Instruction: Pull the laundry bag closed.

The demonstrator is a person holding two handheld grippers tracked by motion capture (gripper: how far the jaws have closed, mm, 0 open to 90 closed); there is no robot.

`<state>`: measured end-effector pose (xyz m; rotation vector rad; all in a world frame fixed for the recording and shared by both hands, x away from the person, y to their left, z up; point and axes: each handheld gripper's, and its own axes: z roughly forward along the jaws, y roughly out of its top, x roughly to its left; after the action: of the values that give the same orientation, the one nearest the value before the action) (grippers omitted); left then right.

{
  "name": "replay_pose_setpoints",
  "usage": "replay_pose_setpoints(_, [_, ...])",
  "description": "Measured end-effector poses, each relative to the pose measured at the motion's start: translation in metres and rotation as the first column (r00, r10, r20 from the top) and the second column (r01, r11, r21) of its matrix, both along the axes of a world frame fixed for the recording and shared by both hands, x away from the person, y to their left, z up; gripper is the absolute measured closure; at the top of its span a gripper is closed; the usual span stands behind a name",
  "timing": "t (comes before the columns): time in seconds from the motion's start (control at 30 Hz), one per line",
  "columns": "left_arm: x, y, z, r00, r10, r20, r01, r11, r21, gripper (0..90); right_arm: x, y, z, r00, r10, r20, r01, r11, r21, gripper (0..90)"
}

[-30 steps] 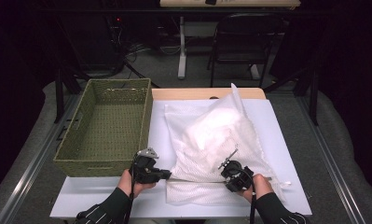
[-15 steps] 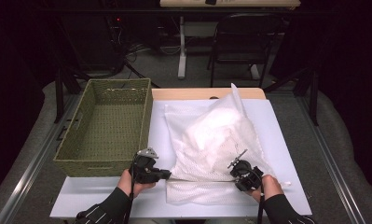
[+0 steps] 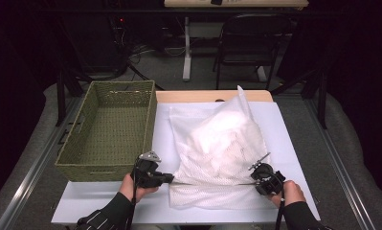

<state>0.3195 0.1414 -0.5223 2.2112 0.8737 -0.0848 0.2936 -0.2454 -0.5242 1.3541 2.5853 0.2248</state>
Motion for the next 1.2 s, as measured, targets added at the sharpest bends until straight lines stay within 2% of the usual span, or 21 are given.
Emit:
replay_pose_setpoints(0.3, [0.0, 0.0, 0.001, 0.9998, 0.01, 0.014, -0.011, 0.9998, 0.017, 87.3, 0.0, -0.023, 0.001, 0.9985, -0.052, 0.013, 0.052, 0.9986, -0.01, 83.4])
replay_pose_setpoints(0.43, [0.0, 0.0, 0.0, 0.9998, 0.013, 0.015, -0.014, 0.9997, 0.022, 87.4, -0.001, -0.032, 0.002, 0.9962, -0.086, 0.016, 0.086, 0.9963, 0.002, 83.5])
replay_pose_setpoints(0.53, [0.0, 0.001, 0.0, 0.9997, 0.017, 0.018, -0.017, 0.9995, 0.025, 87.4, 0.0, -0.038, 0.001, 0.9955, -0.092, 0.022, 0.093, 0.9956, -0.015, 86.4])
replay_pose_setpoints(0.6, [0.0, 0.001, 0.0, 0.9998, 0.015, 0.016, -0.015, 0.9996, 0.022, 87.4, 0.0, -0.043, 0.001, 0.995, -0.098, 0.018, 0.099, 0.9951, -0.004, 86.4])
replay_pose_setpoints(1.0, [0.001, 0.001, 0.0, 0.9997, 0.011, 0.02, -0.011, 0.9996, 0.026, 87.5, -0.001, -0.058, 0.0, 0.9903, -0.138, 0.015, 0.138, 0.9904, 0.005, 86.5])
replay_pose_setpoints(1.03, [0.001, 0.001, 0.0, 0.9997, 0.008, 0.021, -0.009, 0.9996, 0.028, 87.5, -0.002, -0.059, 0.0, 0.9877, -0.156, 0.013, 0.155, 0.9878, 0.007, 86.5])
replay_pose_setpoints(1.2, [0.0, 0.001, 0.0, 0.9997, 0.011, 0.02, -0.012, 0.9996, 0.028, 87.5, -0.001, -0.061, 0.0, 0.9878, -0.155, 0.014, 0.155, 0.9879, 0.01, 86.5])
